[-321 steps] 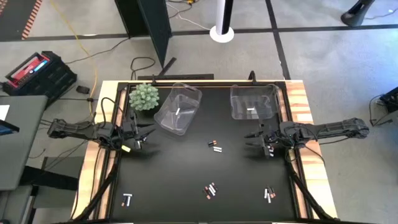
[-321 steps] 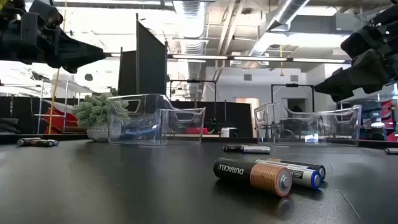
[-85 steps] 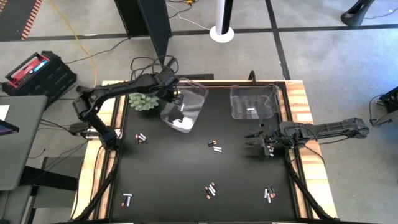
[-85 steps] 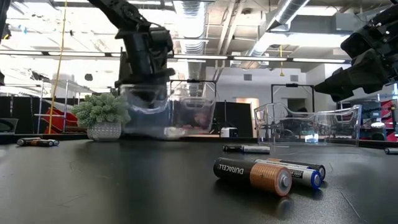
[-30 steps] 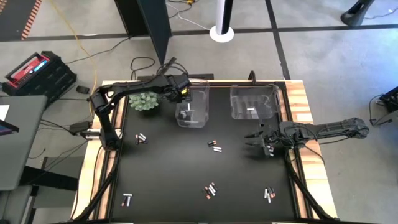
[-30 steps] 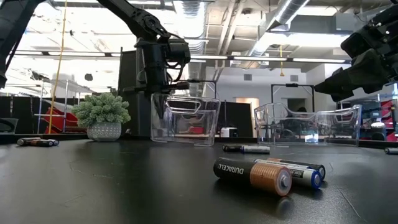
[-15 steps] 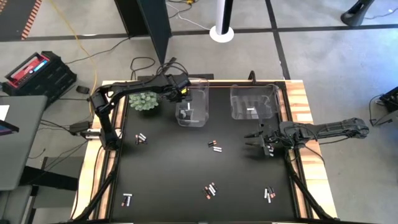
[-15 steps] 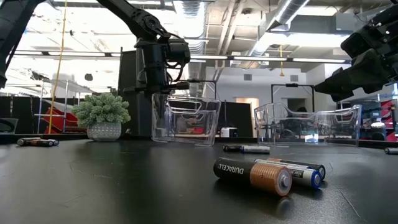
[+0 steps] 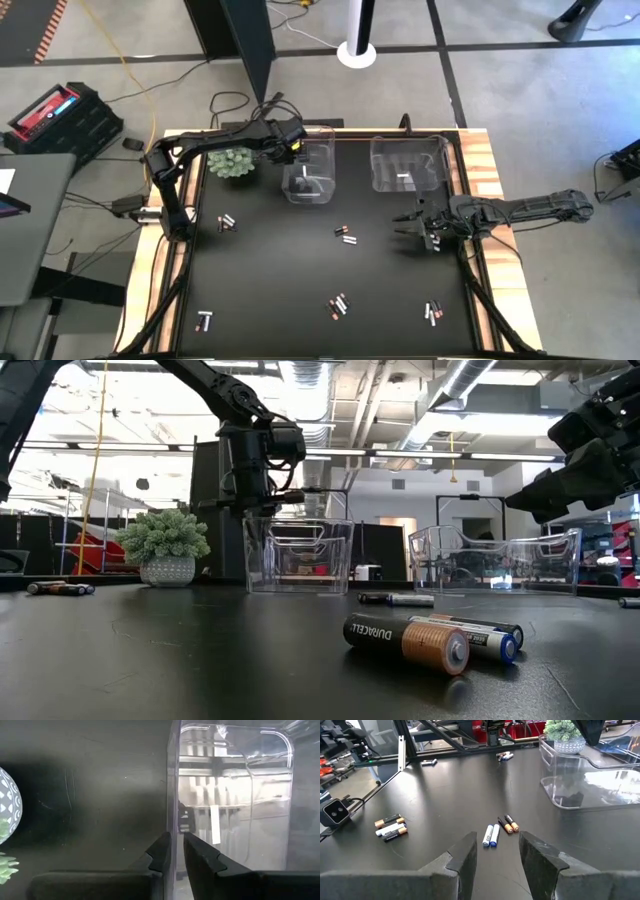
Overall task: Sort batteries
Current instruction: Adjust the left transparent bin, then adjust the right transparent bin
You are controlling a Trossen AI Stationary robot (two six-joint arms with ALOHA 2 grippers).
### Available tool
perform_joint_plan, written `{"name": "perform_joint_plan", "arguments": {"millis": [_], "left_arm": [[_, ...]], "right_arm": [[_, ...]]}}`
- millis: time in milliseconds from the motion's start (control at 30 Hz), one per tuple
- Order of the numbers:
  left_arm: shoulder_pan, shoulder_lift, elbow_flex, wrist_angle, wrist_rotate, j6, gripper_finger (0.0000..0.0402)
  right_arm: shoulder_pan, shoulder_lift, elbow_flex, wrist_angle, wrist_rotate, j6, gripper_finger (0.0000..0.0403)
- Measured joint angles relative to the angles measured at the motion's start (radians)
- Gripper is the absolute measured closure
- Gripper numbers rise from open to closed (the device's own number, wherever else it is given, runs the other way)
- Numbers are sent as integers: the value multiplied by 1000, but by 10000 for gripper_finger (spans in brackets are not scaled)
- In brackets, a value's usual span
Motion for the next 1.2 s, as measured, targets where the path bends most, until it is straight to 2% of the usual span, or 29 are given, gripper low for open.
{"name": "perform_joint_plan", "arguments": {"millis": [367, 533, 700, 867, 1033, 1200], "left_arm": [[0, -37, 0, -5, 5, 23, 352], [-6, -102, 0, -16, 5, 26, 352], [-31, -188, 0, -22, 4, 97, 352], [-98, -272, 0, -22, -14, 213, 352], [-192, -334, 0, -22, -96, 277, 352], [-278, -372, 0, -22, -104, 361, 352]], "right_arm": [[0, 0, 0, 0, 0, 0, 236], [0, 0, 0, 0, 0, 0, 236], [0, 0, 0, 0, 0, 0, 236], [0, 0, 0, 0, 0, 0, 236], [0, 0, 0, 0, 0, -14, 236], [0, 0, 0, 0, 0, -43, 236]]}}
